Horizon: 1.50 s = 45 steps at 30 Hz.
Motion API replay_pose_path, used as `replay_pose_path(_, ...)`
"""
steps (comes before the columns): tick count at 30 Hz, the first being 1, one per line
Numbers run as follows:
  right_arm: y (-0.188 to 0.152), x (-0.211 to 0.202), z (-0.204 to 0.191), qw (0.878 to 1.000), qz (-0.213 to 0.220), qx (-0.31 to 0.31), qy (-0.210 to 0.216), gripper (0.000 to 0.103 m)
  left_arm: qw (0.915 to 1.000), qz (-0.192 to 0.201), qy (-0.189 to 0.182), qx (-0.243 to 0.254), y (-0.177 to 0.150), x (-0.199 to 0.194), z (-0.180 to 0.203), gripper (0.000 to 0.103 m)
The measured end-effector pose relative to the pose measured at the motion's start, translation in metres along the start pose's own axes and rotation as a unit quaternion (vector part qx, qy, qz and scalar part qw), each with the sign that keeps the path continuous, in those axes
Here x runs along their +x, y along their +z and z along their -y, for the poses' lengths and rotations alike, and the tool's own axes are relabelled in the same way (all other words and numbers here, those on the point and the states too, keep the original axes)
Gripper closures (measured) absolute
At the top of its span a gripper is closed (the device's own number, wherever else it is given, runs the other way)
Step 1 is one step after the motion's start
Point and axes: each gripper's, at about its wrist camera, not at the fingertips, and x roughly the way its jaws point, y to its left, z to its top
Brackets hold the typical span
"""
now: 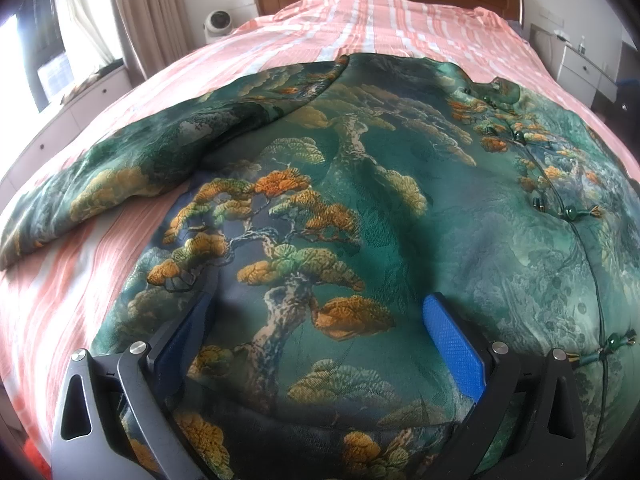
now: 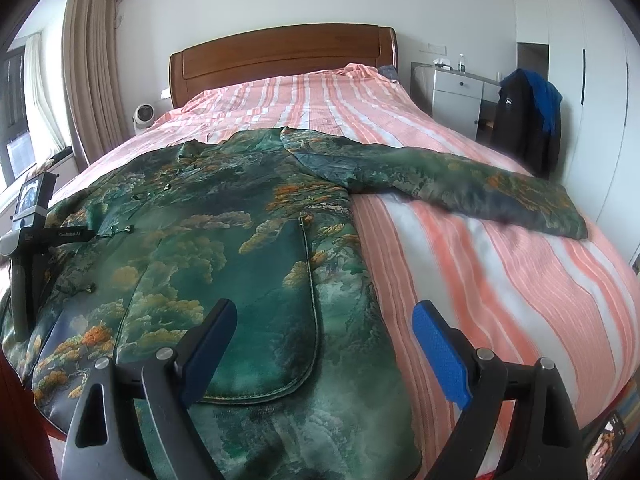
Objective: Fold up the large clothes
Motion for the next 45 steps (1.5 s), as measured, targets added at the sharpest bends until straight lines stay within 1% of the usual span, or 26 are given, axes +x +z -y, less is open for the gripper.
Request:
replay_pose_path(5, -0.0002, 0.0007, -0.0011, 1.000, -0.002, -0.005, 0.002, 0.014, 1.0000, 0.000, 0.000, 0.000, -0.0001, -0.0001, -0.0001, 0.000)
replay_pose_path(15, 0.0000, 0.0025, 0.0034, 1.000, -0.002, 0.012, 0.003, 0.014, 1.0000, 0.000, 0.000, 0.000, 0.0000, 0.0000, 0.0000, 0.000)
replay_pose_path(35, 0.0002, 0.0026, 0.0061, 1.000, 0.000, 0.017, 0.003, 0.014, 1.0000, 0.000, 0.000, 0.000, 0.0000, 0.0000, 0.0000, 0.000)
replay_pose_path(45, -0.0004, 0.0017, -0.0028, 1.000, 0.000, -0.002, 0.006, 0.014, 1.0000, 0.000, 0.000, 0.000, -0.0002, -0.0002, -0.0002, 0.000)
